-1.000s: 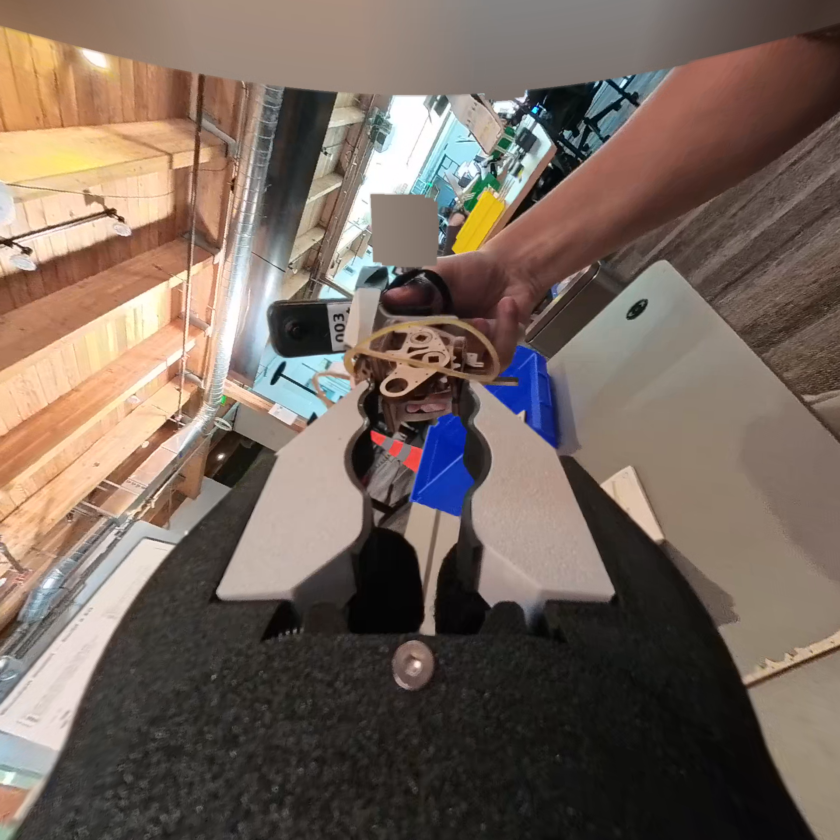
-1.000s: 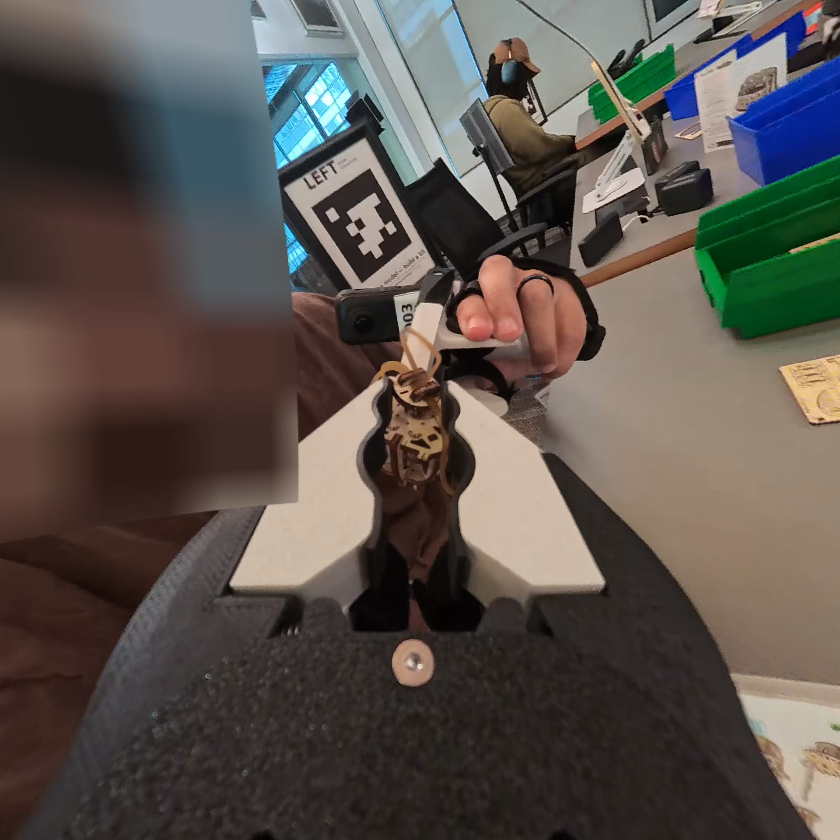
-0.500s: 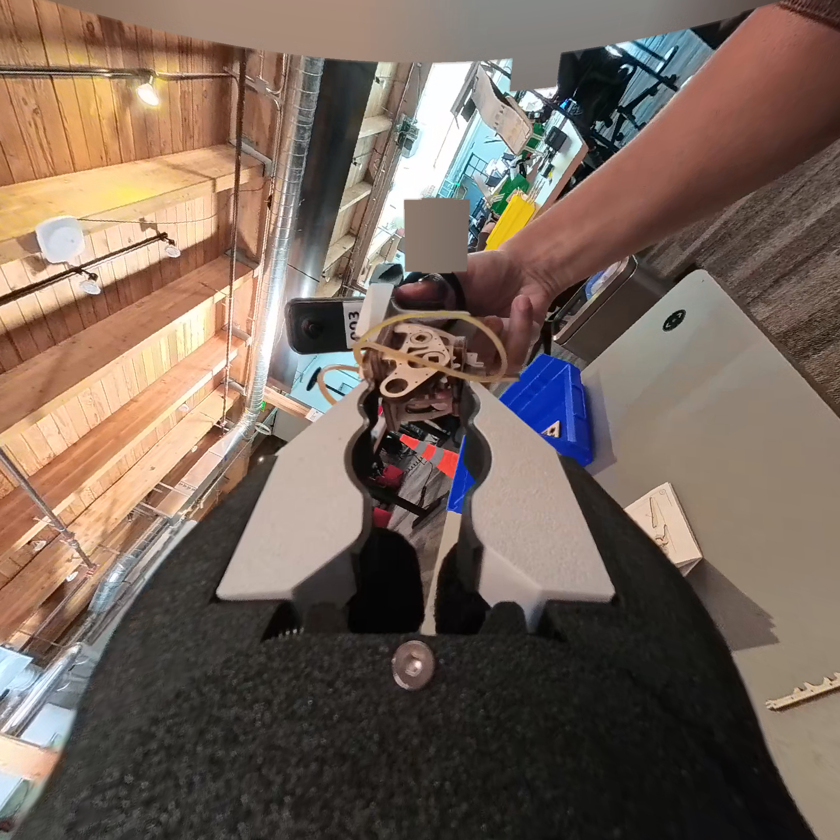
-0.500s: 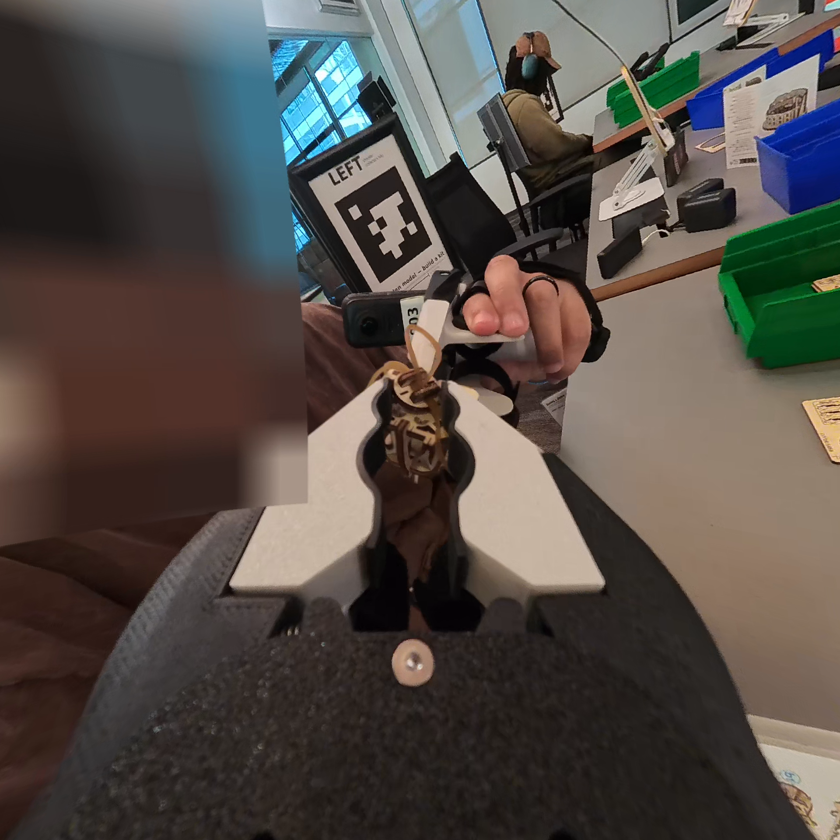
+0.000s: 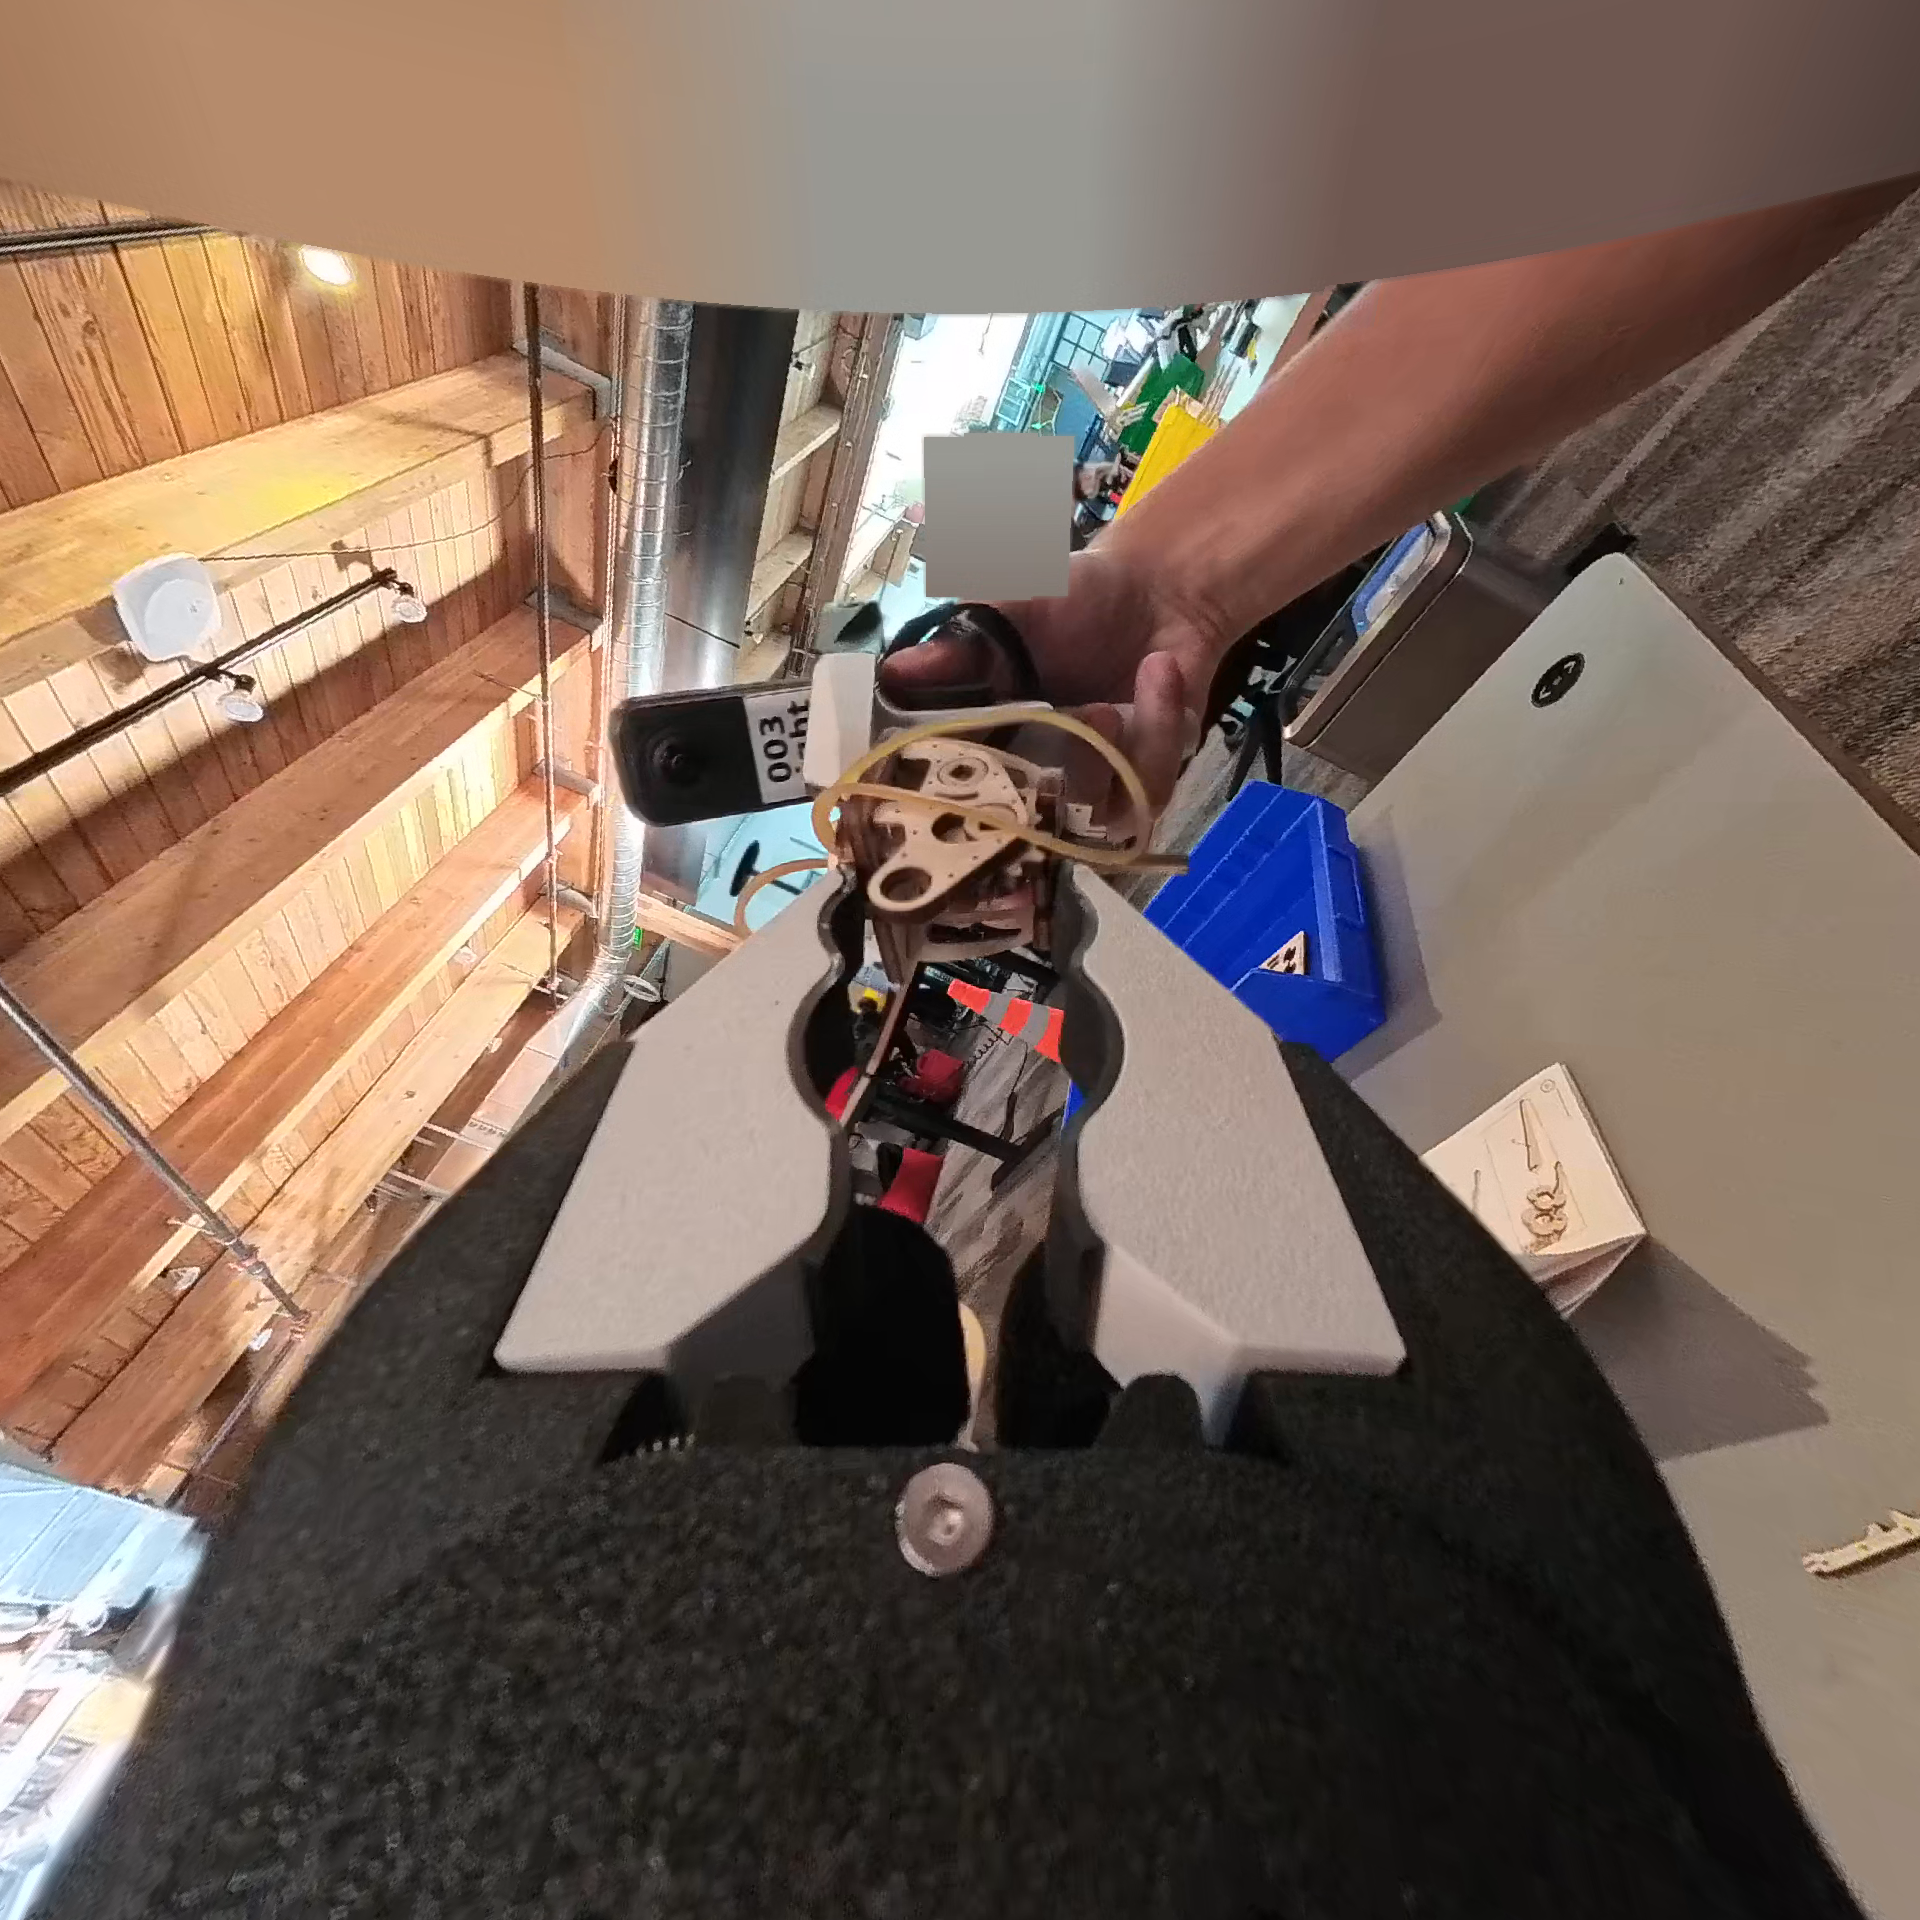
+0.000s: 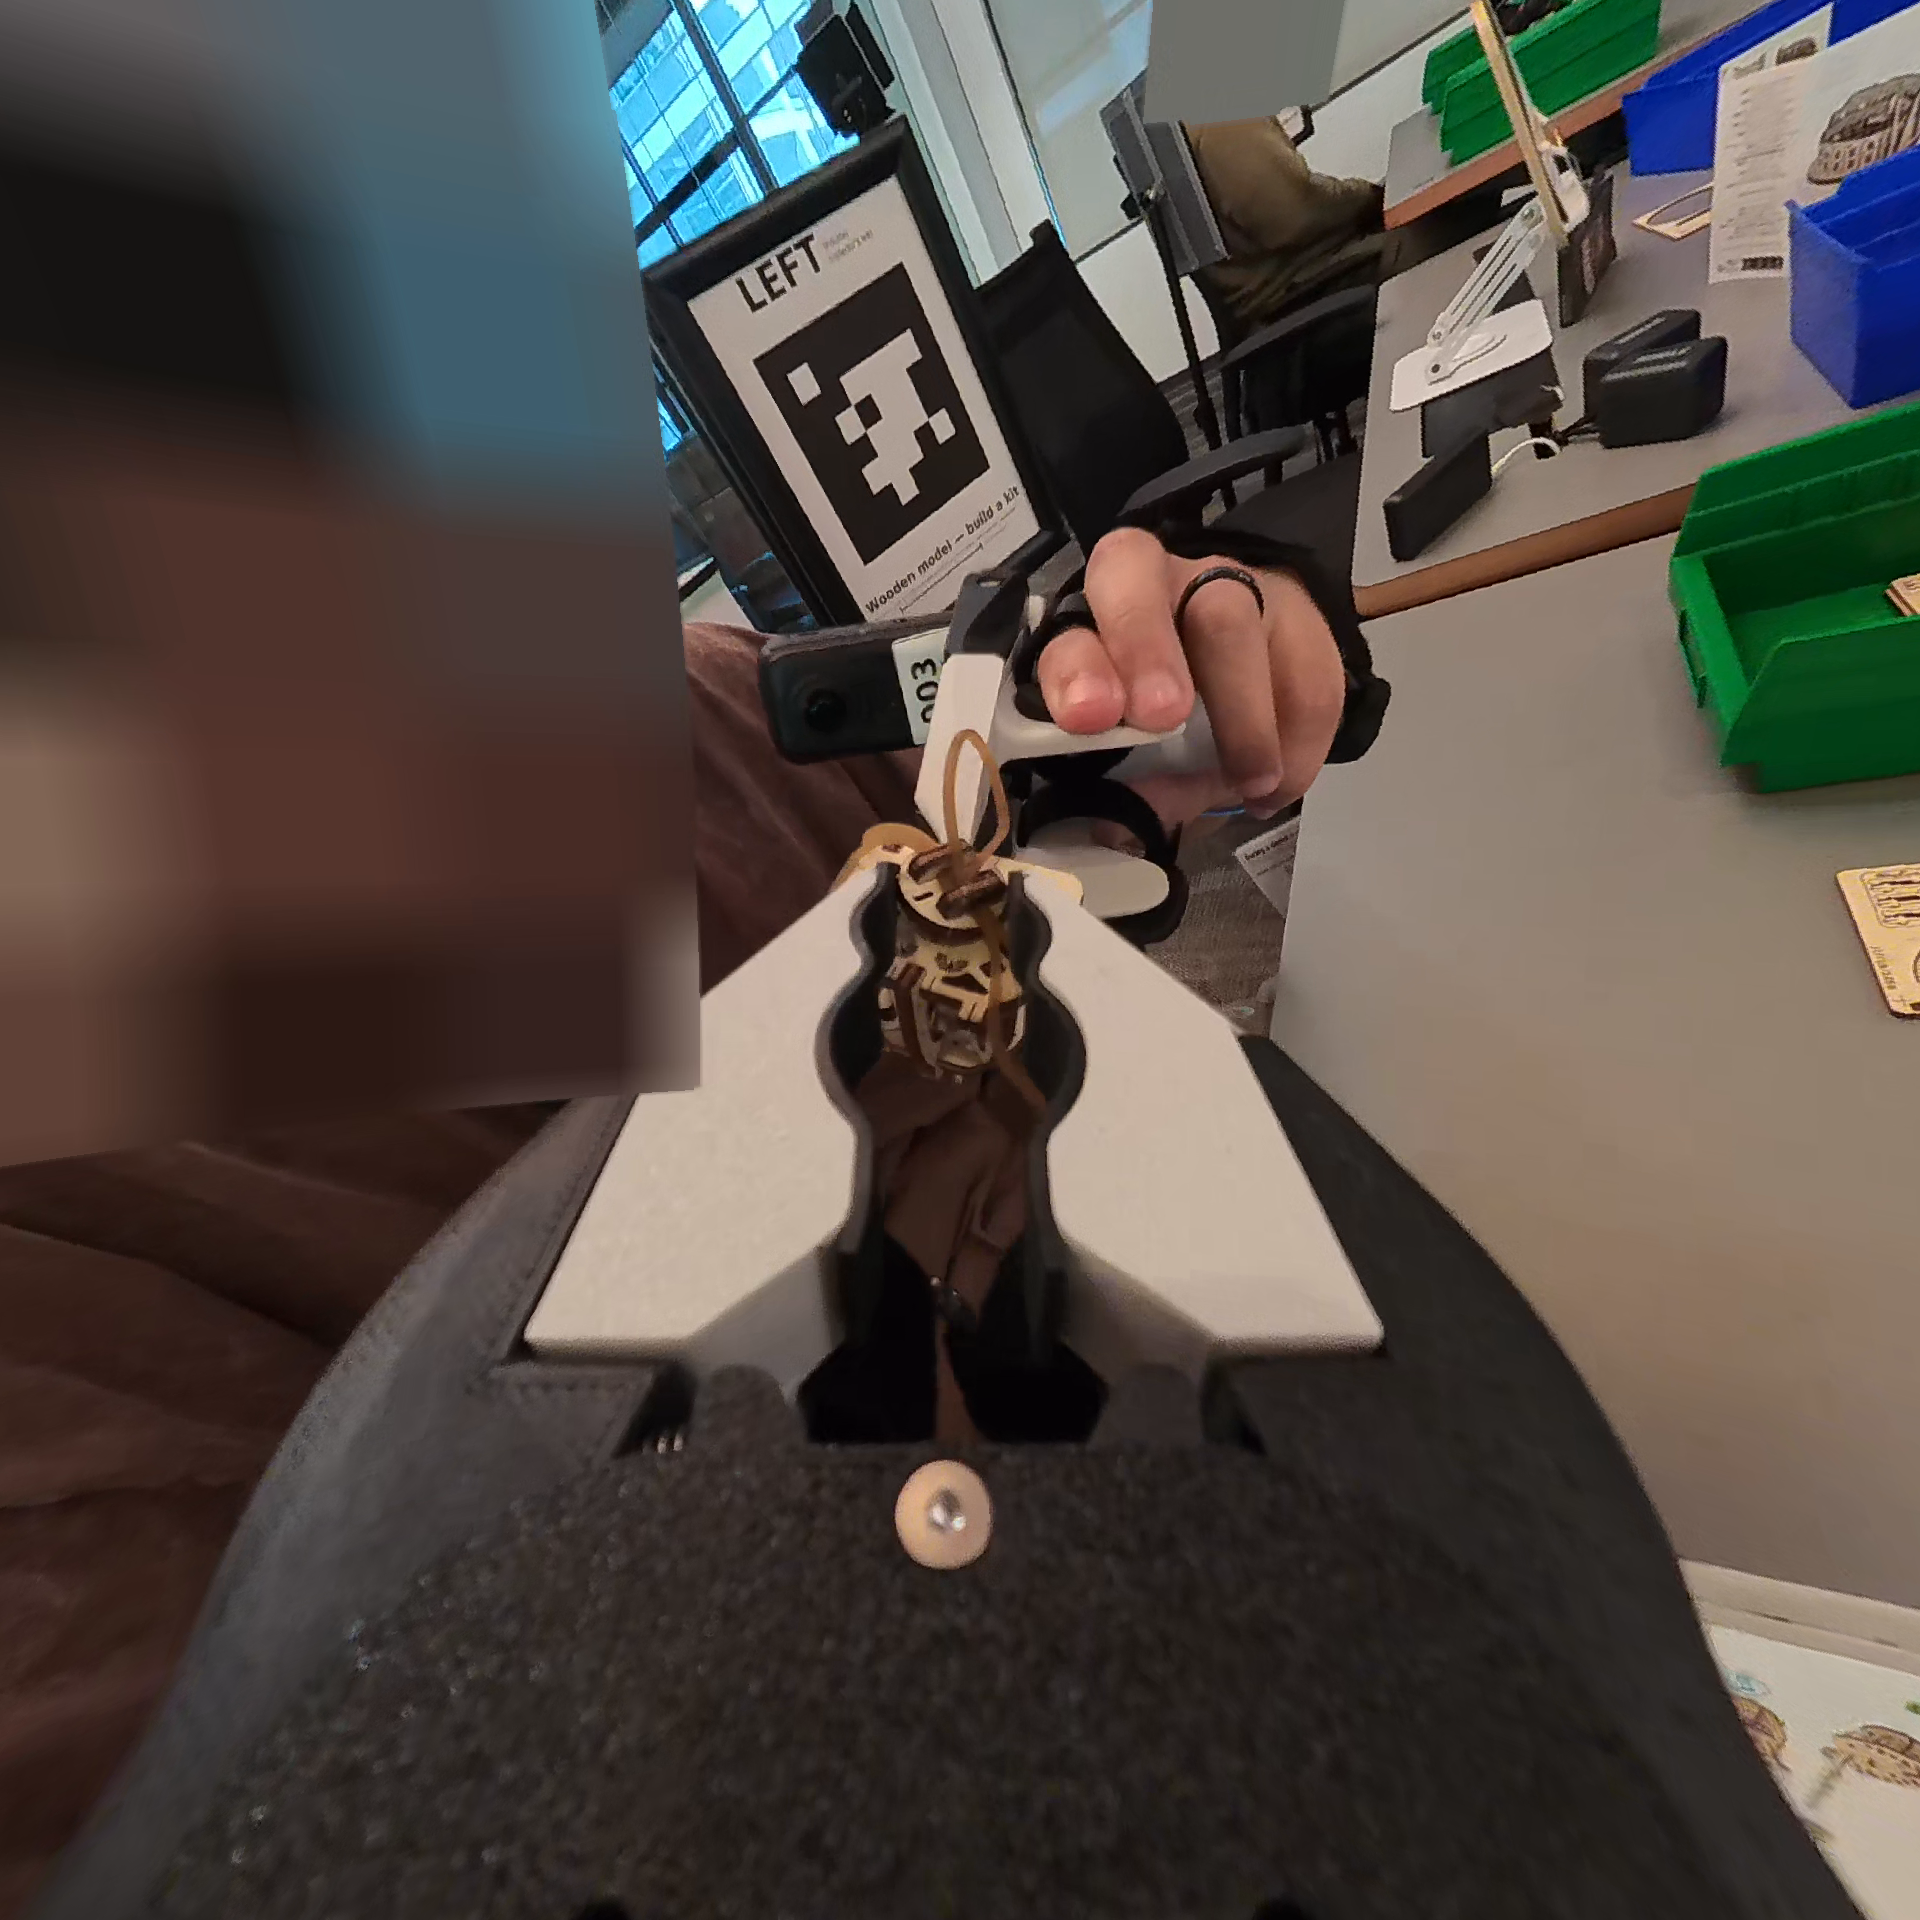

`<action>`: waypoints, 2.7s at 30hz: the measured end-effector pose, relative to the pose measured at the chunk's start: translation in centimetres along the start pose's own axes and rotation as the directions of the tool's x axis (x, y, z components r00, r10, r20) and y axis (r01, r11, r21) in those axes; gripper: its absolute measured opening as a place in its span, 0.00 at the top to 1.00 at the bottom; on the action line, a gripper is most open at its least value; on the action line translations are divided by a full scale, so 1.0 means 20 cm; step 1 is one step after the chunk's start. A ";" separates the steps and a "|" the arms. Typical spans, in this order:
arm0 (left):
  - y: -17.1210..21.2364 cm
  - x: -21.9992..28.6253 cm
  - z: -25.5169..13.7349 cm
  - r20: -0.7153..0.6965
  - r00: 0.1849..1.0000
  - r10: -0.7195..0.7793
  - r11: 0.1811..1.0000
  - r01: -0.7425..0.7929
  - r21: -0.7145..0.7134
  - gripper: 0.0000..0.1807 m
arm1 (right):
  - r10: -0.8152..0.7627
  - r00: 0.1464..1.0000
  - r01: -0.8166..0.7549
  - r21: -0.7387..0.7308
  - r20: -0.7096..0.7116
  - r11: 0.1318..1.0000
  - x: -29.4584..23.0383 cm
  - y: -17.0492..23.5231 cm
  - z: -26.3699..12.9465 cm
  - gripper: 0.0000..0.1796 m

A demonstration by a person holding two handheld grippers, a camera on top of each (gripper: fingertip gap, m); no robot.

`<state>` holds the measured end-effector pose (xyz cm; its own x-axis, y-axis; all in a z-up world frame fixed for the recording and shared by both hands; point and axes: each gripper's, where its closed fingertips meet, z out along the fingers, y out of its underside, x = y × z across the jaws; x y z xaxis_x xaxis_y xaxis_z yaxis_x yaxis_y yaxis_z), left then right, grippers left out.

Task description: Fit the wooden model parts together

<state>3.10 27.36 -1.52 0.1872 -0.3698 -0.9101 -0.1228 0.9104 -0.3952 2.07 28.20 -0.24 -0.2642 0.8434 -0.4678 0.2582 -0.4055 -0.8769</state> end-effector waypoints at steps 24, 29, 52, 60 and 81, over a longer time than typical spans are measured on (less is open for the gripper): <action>0.04 0.01 0.00 0.017 0.995 0.099 0.993 -0.097 -0.074 0.82 | -0.160 0.975 0.124 -0.220 -0.153 0.968 0.03 0.01 0.00 0.89; 0.02 0.00 0.00 0.024 0.993 0.112 0.992 -0.110 -0.067 0.82 | -0.158 0.979 0.126 -0.233 -0.126 0.964 0.01 0.00 0.02 0.83; -0.02 -0.05 -0.06 -0.052 0.999 0.002 1.000 -0.003 -0.022 0.82 | -0.922 0.205 0.569 -0.726 -0.330 0.386 0.04 0.03 0.04 0.59; -0.03 -0.06 -0.05 -0.033 0.999 -0.013 1.000 0.012 -0.022 0.82 | -0.941 0.167 0.550 -0.764 -0.295 0.337 0.02 0.02 0.05 0.70; 0.02 -0.03 -0.03 -0.106 0.994 -0.029 0.998 0.023 -0.058 0.82 | -0.948 0.186 0.466 -0.827 -0.258 0.316 0.06 0.06 0.01 0.71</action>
<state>2.41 27.73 -1.22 0.0866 -0.4134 -0.9064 -0.1751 0.8893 -0.4224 1.90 28.75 -1.93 -0.0539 0.6320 0.7731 0.7267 0.5558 -0.4037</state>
